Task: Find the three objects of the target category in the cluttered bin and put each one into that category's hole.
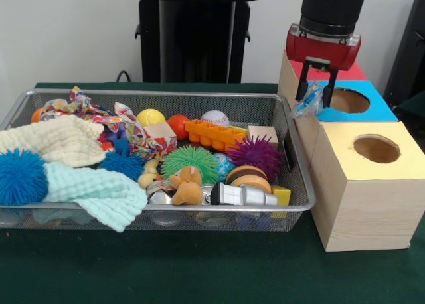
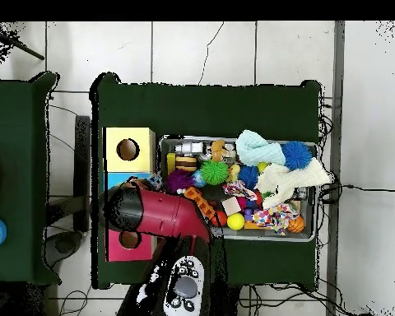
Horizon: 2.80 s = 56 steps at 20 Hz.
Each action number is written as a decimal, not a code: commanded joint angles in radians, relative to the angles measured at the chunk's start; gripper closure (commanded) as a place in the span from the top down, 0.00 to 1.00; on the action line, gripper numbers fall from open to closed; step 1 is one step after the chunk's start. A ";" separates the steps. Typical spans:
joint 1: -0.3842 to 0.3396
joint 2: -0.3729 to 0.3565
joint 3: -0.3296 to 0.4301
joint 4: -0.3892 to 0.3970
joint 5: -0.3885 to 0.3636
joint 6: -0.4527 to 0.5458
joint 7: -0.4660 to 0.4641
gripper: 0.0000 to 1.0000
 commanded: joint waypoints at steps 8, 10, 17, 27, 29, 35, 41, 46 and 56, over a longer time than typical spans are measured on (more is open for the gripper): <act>0.163 0.073 -0.057 0.031 0.106 0.098 0.358 0.00; 0.166 0.076 -0.065 0.027 0.116 0.106 0.346 0.00; 0.143 0.079 -0.041 0.042 0.147 0.069 0.288 0.00; 0.055 0.103 0.067 0.108 0.172 -0.087 0.222 0.00; 0.078 0.106 0.051 0.103 0.177 -0.083 0.246 0.00; 0.137 0.117 0.003 0.072 0.189 -0.053 0.285 0.00; 0.209 0.132 -0.064 0.039 0.214 0.008 0.339 0.00; 0.255 0.149 -0.112 0.020 0.246 0.059 0.369 0.00; 0.266 0.149 -0.122 0.019 0.291 0.088 0.345 0.00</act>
